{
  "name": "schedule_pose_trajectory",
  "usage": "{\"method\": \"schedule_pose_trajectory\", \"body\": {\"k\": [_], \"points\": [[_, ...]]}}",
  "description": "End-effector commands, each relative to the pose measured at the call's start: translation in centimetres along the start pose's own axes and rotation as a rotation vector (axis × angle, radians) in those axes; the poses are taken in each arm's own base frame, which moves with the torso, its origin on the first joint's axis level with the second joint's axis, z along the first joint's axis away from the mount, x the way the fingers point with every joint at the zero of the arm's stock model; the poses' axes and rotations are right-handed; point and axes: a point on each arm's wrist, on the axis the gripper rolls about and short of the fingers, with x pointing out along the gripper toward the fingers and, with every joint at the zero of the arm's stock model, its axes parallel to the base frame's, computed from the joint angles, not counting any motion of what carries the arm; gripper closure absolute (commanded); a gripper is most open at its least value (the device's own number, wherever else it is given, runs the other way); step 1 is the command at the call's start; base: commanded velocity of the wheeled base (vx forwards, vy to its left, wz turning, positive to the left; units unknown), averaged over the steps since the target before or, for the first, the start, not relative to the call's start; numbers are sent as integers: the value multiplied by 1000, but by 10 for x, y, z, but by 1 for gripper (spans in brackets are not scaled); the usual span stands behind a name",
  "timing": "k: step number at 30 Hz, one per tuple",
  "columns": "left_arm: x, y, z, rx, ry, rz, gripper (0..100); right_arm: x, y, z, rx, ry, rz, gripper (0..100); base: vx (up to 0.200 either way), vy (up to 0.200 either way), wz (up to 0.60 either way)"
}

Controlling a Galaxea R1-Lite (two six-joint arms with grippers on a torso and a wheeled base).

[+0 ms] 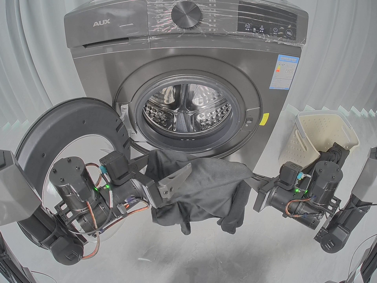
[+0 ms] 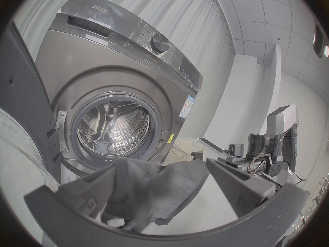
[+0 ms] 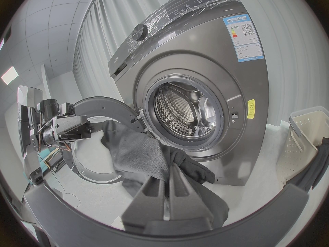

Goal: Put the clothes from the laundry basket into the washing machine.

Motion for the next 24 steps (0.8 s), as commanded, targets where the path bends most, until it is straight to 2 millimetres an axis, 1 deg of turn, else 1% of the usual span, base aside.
{"method": "schedule_pose_trajectory", "body": {"k": [1,6,13,17,20,21,22,24], "points": [[0,4,-3,-2,11,10,0,1,3,2,1,-10,10,100,0,0,0],[0,8,-9,-4,33,26,0,1,4,4,4,-20,15,100,0,0,0],[3,10,-18,-9,64,32,0,7,4,10,1,-49,18,100,0,0,0],[4,9,-17,-4,60,28,0,8,1,6,2,-35,10,100,0,0,0],[5,10,-14,-1,46,30,0,12,-1,-3,5,-4,2,100,0,0,0],[5,10,-14,-1,46,30,0,12,-1,-3,5,-4,2,100,0,0,0],[4,10,-12,-1,37,28,0,15,-3,-10,5,18,-2,100,0,0,0],[4,9,-10,0,31,27,0,16,-1,-12,5,25,5,100,0,0,0]]}}
